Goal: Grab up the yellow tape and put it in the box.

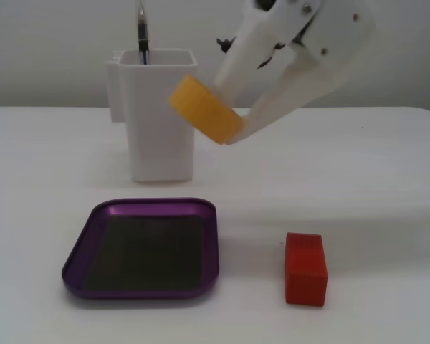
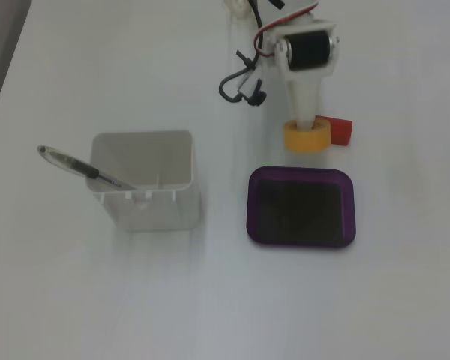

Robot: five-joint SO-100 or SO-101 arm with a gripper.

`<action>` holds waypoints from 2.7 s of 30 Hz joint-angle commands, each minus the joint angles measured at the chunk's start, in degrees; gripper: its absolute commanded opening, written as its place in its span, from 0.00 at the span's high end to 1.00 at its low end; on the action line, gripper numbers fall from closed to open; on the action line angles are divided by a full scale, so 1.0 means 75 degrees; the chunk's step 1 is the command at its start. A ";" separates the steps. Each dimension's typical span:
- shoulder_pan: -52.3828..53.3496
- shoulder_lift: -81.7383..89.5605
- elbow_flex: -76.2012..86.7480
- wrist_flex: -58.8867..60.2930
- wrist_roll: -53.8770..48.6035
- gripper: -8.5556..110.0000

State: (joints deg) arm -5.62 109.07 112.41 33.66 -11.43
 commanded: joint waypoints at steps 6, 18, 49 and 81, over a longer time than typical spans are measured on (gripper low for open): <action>0.0691 -0.2648 -0.2449 -0.0047 -0.0035 0.93; 0.0809 -0.3445 -0.2379 0.0199 -0.0059 0.93; 0.0527 -0.2531 -0.3094 0.2086 0.0000 0.86; 0.0234 0.5977 0.2660 0.4148 0.0059 0.79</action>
State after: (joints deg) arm -3.96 148.80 126.65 68.12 -11.25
